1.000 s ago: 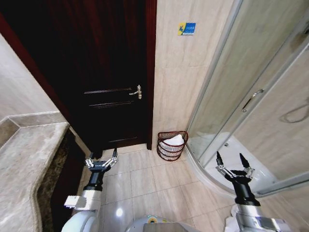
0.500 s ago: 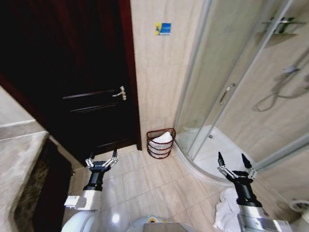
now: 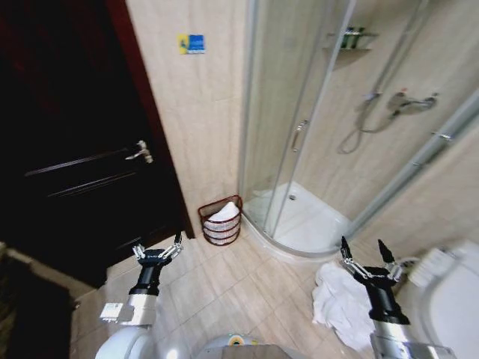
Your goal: Discard the used towel into the hamper.
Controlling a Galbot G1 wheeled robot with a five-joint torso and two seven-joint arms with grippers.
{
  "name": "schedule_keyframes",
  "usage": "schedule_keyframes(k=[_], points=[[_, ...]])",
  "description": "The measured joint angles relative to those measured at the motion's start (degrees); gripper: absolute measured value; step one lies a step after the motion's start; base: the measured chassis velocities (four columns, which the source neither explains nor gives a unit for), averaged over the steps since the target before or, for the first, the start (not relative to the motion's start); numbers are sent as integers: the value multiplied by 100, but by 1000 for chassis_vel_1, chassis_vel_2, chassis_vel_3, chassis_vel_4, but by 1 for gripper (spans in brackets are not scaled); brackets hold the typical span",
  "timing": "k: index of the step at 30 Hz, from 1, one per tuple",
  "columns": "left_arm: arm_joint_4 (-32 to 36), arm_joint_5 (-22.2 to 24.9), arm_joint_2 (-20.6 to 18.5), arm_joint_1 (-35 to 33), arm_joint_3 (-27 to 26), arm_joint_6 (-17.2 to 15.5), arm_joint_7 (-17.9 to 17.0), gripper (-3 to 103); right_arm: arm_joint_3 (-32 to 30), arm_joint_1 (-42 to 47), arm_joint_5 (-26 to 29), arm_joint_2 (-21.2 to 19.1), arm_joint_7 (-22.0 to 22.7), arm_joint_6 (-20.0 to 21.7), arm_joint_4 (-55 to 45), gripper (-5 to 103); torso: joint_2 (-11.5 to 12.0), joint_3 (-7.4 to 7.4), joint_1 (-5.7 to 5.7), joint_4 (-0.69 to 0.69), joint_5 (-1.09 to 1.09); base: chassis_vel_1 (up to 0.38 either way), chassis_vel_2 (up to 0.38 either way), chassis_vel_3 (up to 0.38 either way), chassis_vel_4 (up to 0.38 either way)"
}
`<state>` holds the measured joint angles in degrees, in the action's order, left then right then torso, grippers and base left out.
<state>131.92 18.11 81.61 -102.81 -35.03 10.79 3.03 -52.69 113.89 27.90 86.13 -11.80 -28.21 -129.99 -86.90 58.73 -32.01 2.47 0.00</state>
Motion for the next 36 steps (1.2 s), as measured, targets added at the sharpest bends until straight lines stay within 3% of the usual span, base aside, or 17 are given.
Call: schedule_keyframes(k=[36], points=[[0,0,0,0,0,0,0,100,-77,5,152,-11,141,-104,68,100,0,0,1,0,0,-126,-128,-123,-131]])
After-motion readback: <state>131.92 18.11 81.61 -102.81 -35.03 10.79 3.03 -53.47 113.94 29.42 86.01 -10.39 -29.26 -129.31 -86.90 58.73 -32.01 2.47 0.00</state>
